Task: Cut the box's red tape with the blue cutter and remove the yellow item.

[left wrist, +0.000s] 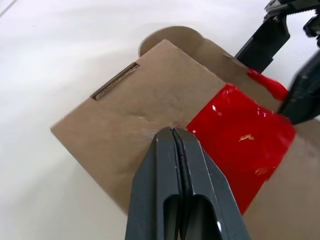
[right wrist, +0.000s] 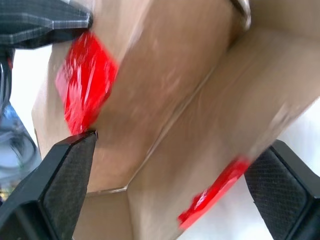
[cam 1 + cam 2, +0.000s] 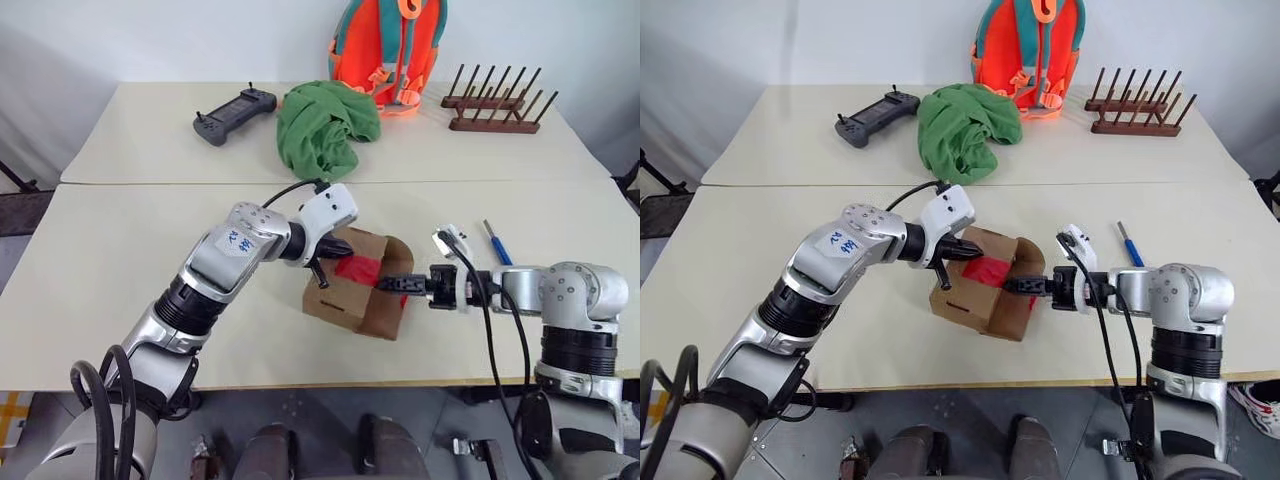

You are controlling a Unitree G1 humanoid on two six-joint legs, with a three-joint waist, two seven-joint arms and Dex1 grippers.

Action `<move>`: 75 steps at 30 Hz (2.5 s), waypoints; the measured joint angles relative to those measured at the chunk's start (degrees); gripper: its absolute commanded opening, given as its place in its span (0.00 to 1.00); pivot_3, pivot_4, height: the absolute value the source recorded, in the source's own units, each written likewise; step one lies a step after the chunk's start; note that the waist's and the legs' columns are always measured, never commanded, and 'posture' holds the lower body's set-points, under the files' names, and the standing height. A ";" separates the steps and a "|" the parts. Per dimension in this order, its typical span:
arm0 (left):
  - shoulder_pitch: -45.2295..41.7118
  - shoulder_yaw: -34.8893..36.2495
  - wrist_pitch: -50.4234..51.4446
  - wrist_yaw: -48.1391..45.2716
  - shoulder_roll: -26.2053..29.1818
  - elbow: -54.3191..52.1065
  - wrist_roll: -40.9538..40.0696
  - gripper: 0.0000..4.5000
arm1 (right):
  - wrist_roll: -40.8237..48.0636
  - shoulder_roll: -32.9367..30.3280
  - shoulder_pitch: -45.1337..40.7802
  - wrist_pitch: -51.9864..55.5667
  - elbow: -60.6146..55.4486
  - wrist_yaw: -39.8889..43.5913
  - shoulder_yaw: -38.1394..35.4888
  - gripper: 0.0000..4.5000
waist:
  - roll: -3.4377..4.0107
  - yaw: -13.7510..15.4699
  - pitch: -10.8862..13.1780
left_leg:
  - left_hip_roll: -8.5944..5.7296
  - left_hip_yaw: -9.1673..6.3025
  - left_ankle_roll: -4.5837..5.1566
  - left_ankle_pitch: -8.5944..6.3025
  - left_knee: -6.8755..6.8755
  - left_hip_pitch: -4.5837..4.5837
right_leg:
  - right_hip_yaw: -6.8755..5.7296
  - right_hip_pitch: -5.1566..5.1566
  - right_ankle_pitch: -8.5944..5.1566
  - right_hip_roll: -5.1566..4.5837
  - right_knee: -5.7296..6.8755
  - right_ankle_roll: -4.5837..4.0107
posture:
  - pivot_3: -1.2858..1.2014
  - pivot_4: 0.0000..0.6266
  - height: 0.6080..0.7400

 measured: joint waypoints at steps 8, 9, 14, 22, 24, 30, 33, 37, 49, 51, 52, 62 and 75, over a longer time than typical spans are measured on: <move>-0.11 0.30 -0.97 -0.11 -0.32 0.62 1.03 0.00 | -0.39 2.76 -1.70 -1.11 1.91 -2.41 -0.38 1.00 | 0.01 -1.00 -0.01 | 0.01 -0.04 0.00 0.00 -0.01 0.02 | 0.00 0.00 0.00 0.00 0.05 0.00 | 0.52 0.24 1.00; -0.10 0.34 -0.93 -0.10 -0.28 0.60 1.10 0.00 | -0.42 3.17 -1.69 -1.08 1.79 -2.95 -0.52 1.00 | 0.01 -1.06 -0.01 | 0.02 -0.05 0.00 0.00 -0.01 0.02 | 0.00 0.00 0.00 0.00 0.06 0.00 | 0.52 0.24 1.00; 0.06 0.48 -0.49 -0.10 -0.36 0.17 1.25 0.00 | -1.29 6.57 -0.68 -1.93 0.66 -6.40 -2.21 0.72 | 0.02 -1.16 -0.02 | 0.03 -0.09 -0.01 0.00 -0.02 0.04 | 0.03 -0.03 0.00 0.00 0.10 0.00 | 0.52 0.24 1.00; 0.29 0.57 -0.48 -0.23 -0.18 -0.19 1.24 0.00 | -2.21 15.25 4.70 -2.11 -6.80 -12.84 -7.21 0.08 | 0.07 -1.18 -0.04 | 0.04 -0.11 -0.04 -0.02 -0.08 0.03 | 0.04 -0.14 0.00 0.00 0.20 0.00 | 0.52 0.24 1.00; 0.26 0.97 -0.66 -0.22 -0.20 -0.18 1.26 0.00 | -2.27 16.41 4.67 -1.47 -8.16 -14.18 -8.03 0.01 | 0.00 -1.17 -0.12 | 0.04 -0.16 -0.04 -0.02 -0.07 0.05 | 0.03 -0.11 0.00 0.00 0.19 0.00 | 0.52 0.24 1.00; 0.25 1.10 -1.27 -0.71 -0.55 0.32 1.36 0.00 | -1.58 17.34 5.24 -0.19 -10.49 -16.82 -9.93 0.01 | -0.05 -1.08 -0.17 | 0.03 -0.24 -0.03 -0.02 -0.14 0.00 | 0.05 -0.17 0.00 -0.01 0.16 0.00 | 0.52 0.24 1.00; 0.23 1.08 -1.89 -1.24 -0.56 0.41 1.36 0.00 | 0.35 14.18 5.24 0.07 -10.50 -17.80 -9.20 0.01 | 0.03 -0.91 -0.12 | -0.04 -0.25 -0.01 -0.03 -0.16 -0.11 | 0.04 -0.23 0.00 -0.04 0.12 0.00 | 0.52 0.24 1.00; 0.18 1.14 -2.38 -1.62 -0.32 0.62 1.37 0.00 | 4.06 6.24 2.97 0.08 -8.81 -20.08 -8.38 0.01 | 0.11 -0.99 -0.07 | -0.06 -0.18 0.05 -0.06 -0.17 -0.15 | 0.04 -0.25 0.01 -0.06 -0.01 0.02 | 0.52 0.24 1.00; -0.21 2.71 -5.80 -1.01 -2.81 4.21 2.12 0.00 | 23.06 -11.75 -11.21 0.06 1.45 -34.12 0.35 0.01 | 0.12 -0.47 -0.06 | -0.01 -0.04 0.07 -0.07 -0.16 -0.22 | -0.03 -0.23 0.01 -0.06 -0.20 0.02 | 0.52 0.24 1.00; -0.24 2.72 -6.14 -0.68 -3.37 4.76 2.51 0.00 | 25.98 -14.01 -12.93 0.05 2.28 -35.60 2.29 0.01 | 0.12 -0.32 -0.06 | 0.00 0.00 0.07 -0.07 -0.16 -0.23 | -0.06 -0.23 0.01 -0.05 -0.20 0.02 | 0.52 0.24 1.00; -0.24 2.73 -6.19 -0.56 -3.96 5.15 2.70 0.00 | 28.30 -16.39 -14.53 0.05 2.85 -36.28 4.98 0.01 | 0.14 -0.18 -0.05 | 0.00 0.00 0.07 -0.07 -0.16 -0.27 | -0.05 -0.25 0.01 -0.06 -0.22 0.02 | 0.52 0.24 1.00; -0.22 2.80 -6.07 1.13 -7.48 6.84 2.76 0.00 | 38.61 -29.55 -20.81 0.05 2.66 -37.55 21.86 0.01 | 0.12 0.47 -0.03 | 0.00 0.07 0.15 -0.12 -0.13 -0.53 | -0.31 -0.28 0.02 -0.06 -0.41 0.03 | 0.52 0.24 1.00; 2.14 3.76 -4.32 0.86 -6.78 4.27 2.38 0.00 | 38.18 -30.84 -30.53 0.06 1.17 -38.51 34.66 0.01 | 0.12 0.48 -0.04 | 0.02 0.01 0.15 -0.11 0.01 -0.86 | -0.43 -0.48 0.02 -0.06 -0.41 0.03 | 0.52 0.24 1.00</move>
